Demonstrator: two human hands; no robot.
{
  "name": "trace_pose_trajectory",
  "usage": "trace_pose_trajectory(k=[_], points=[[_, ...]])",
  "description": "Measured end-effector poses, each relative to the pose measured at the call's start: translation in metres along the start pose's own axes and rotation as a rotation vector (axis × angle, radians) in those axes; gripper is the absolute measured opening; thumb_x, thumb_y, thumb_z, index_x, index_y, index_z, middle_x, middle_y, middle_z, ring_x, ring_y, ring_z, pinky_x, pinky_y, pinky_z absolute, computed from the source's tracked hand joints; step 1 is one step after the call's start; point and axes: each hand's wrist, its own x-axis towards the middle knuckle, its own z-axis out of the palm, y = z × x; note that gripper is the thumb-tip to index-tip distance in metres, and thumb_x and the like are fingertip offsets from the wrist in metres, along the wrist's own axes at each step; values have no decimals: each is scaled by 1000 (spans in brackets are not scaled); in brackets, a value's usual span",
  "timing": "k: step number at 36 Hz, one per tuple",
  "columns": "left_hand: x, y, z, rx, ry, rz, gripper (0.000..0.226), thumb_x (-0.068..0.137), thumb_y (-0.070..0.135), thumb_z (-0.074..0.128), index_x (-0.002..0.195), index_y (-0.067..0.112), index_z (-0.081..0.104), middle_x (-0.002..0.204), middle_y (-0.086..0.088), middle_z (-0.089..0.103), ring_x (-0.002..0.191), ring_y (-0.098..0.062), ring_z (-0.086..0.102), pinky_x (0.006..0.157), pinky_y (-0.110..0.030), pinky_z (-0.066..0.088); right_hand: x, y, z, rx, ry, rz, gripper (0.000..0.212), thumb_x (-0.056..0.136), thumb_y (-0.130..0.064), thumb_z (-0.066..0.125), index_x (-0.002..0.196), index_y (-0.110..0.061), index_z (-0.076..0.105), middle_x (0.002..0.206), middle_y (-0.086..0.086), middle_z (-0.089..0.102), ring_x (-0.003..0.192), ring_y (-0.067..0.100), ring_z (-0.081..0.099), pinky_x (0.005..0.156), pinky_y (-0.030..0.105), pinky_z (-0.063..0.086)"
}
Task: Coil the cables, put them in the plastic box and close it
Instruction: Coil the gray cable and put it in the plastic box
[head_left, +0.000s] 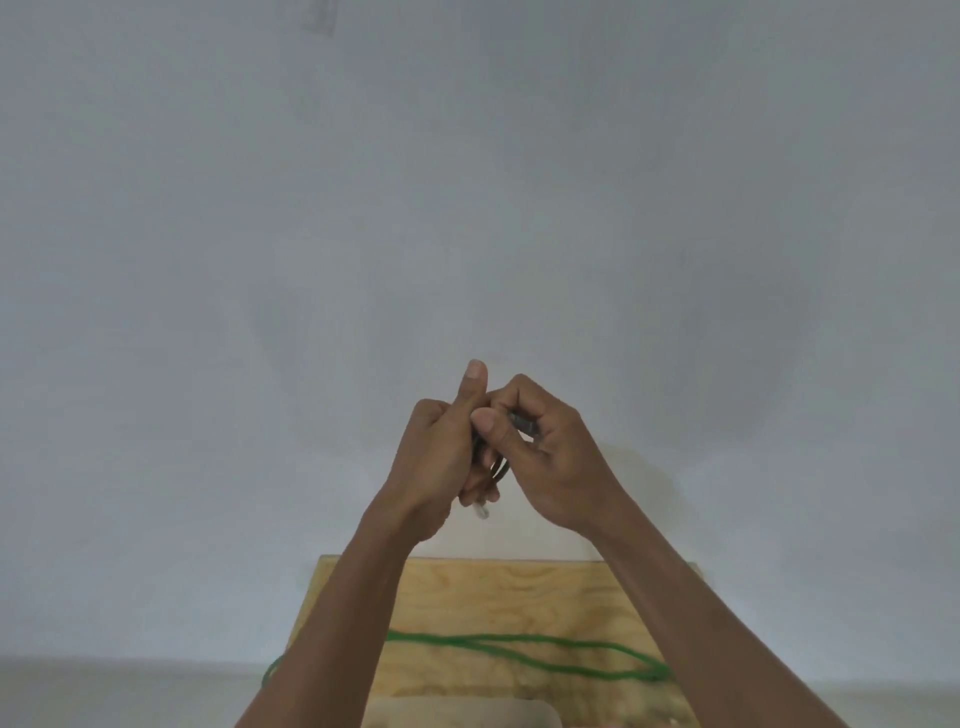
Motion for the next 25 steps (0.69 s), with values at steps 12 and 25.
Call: trace_pose_trajectory(k=[12, 25], points=[[7, -8, 21, -64, 362, 57, 73, 100, 50, 48, 38, 12, 55, 38, -7, 45, 34, -26, 50, 43, -32, 47, 9, 0, -2, -95, -5, 7, 22, 102, -23, 52, 84, -9, 51, 60, 8, 58, 46, 20, 60, 47, 26, 47], [15, -17, 9, 79, 515, 171, 71, 96, 49, 56, 40, 9, 39, 40, 1, 34, 47, -21, 42, 52, -34, 39, 8, 5, -8, -290, 36, 34, 22, 101, -33, 54, 84, -18, 54, 81, 7, 67, 77, 30, 71, 76, 53, 57]])
